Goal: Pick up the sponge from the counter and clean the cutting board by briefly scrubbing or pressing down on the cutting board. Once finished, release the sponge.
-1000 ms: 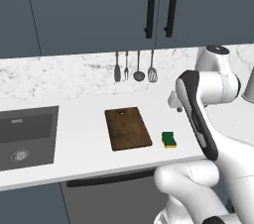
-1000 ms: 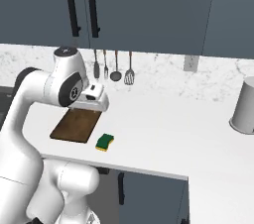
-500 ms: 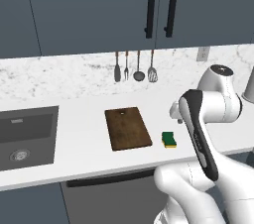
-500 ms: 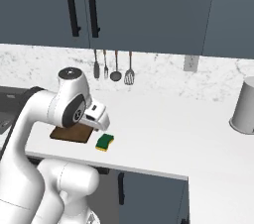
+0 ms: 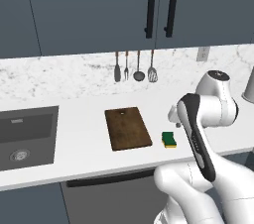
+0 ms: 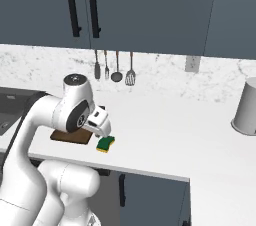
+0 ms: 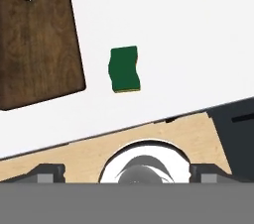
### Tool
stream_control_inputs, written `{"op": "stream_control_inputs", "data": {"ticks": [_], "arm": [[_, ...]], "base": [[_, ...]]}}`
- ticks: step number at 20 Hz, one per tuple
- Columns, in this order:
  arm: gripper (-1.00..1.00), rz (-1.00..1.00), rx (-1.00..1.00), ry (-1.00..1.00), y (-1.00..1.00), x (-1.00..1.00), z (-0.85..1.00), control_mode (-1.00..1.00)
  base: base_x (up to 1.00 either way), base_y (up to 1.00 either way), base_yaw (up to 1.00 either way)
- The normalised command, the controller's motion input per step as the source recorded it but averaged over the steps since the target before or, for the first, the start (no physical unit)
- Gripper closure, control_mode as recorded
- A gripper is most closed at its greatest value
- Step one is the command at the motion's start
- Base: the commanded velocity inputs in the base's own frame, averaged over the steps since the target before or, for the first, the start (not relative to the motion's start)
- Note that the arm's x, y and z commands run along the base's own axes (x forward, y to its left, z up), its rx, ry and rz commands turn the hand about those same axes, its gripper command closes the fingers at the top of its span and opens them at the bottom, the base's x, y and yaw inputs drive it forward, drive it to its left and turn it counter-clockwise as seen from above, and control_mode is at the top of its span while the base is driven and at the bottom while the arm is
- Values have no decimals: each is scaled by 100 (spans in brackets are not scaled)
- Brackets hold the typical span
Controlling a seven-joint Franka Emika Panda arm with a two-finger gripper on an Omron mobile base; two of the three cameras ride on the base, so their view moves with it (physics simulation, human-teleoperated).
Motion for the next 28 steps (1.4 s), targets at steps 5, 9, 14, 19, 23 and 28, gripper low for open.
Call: {"op": "stream_control_inputs", "data": {"ticks": [5,9,14,19,23,28], "arm": [[-100,0,0,5,0,13,-29,-100],[-100,0,0,4,0,12,-45,-100],[-100,0,0,0,0,15,-36,-100],[-100,0,0,5,0,25,-17,-100],[-100,0,0,7,0,27,-16,-100],[-100,0,0,1,0,28,-22,-100]], "base": [[0,0,0],[0,0,0],[0,0,0],[0,0,0],[0,0,0],[0,0,0]]}}
